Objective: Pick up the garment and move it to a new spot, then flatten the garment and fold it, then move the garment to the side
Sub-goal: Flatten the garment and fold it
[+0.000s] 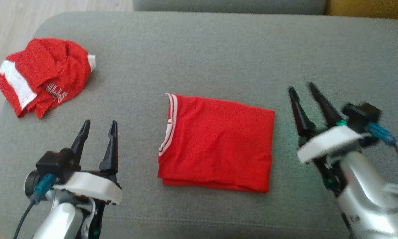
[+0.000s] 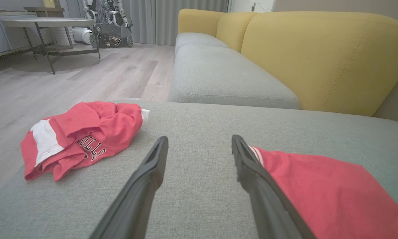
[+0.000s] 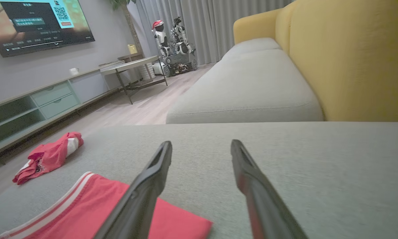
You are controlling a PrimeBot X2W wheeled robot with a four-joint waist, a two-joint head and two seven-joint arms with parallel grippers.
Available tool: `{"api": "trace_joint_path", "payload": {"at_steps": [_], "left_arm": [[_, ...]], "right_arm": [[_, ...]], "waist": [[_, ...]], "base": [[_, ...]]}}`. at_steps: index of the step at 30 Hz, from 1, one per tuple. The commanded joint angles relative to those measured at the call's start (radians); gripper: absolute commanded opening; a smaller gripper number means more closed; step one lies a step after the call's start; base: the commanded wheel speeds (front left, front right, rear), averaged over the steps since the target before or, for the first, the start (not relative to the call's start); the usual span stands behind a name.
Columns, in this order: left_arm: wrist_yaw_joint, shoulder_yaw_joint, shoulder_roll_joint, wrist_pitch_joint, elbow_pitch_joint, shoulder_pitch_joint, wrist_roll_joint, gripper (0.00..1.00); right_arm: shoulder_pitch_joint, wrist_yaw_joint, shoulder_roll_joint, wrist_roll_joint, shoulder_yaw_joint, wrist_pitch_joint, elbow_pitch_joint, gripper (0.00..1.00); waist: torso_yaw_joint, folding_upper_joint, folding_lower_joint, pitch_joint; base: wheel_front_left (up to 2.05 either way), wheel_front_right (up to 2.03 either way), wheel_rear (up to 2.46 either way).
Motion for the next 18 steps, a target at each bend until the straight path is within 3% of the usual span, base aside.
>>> {"api": "trace_joint_path", "payload": {"at_steps": [1, 8, 18], "left_arm": [[0.008, 0.045, 0.035, 0.0, -0.034, -0.022, 0.008, 1.0], [0.021, 0.044, 0.06, 0.017, -0.062, 0.019, 0.01, 1.0], [0.037, 0.04, 0.085, 0.031, -0.09, 0.069, 0.009, 1.0]], "right_arm": [[0.032, -0.001, 0.001, -0.024, -0.019, 0.009, -0.055, 1.0], [0.206, -0.001, 0.021, -0.145, -0.217, 0.116, -0.266, 1.0], [0.401, -0.001, 0.07, -0.242, -0.345, 0.259, -0.501, 1.0]], "waist": [[-0.023, 0.0, 0.0, -0.026], [-0.059, 0.0, 0.0, -0.078], [-0.077, 0.0, 0.0, -0.136]], "base": [[0.0, 0.0, 0.0], [0.0, 0.0, 0.0], [0.0, 0.0, 0.0]]}}
